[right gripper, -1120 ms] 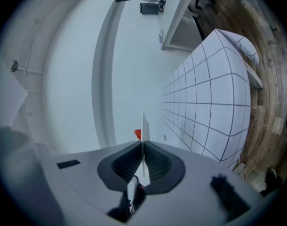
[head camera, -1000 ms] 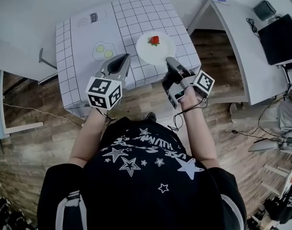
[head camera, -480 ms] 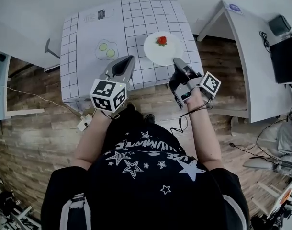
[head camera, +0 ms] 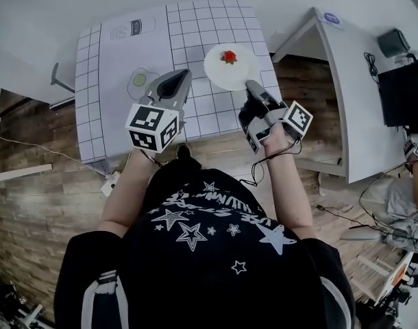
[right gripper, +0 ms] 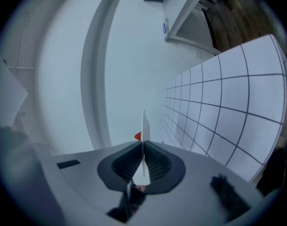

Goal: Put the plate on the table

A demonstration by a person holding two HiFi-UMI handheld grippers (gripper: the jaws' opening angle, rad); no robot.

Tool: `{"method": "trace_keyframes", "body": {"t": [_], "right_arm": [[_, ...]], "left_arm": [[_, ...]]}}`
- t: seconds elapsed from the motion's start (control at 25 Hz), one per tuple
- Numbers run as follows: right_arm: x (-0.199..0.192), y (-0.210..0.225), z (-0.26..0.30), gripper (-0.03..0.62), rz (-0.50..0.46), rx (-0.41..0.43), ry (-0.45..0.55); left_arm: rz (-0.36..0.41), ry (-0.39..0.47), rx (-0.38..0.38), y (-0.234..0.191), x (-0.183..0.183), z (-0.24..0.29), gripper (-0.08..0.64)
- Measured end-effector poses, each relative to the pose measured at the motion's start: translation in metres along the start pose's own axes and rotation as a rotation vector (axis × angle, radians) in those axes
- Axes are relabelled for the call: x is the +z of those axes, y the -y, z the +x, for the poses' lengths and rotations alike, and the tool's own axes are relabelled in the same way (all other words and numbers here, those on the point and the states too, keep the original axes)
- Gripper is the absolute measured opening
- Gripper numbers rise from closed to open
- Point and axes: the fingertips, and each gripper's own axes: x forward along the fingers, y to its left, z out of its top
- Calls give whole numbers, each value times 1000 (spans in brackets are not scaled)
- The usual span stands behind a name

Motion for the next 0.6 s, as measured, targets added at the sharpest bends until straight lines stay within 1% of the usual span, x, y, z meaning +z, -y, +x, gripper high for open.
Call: {"method": "trace_keyframes", "body": {"t": [0.08, 0.16, 0.28, 0.4, 0.6], "right_arm": [[8, 2, 11, 20, -12, 10, 20], [20, -1, 24, 20, -23, 5, 35], [39, -8, 42, 20, -31, -19, 47], [51, -11, 56, 20, -40, -23, 59], [62, -5, 70, 20, -39, -43, 62]], "left_arm": [[4, 9, -15, -10, -3, 10, 9], [-12, 12, -20, -24, -1, 22, 9], [-40, 14, -15, -48, 11, 42, 9], [-52, 21, -21, -68, 19, 59, 9], [-36, 26, -30, -85, 28, 79, 9]]}}
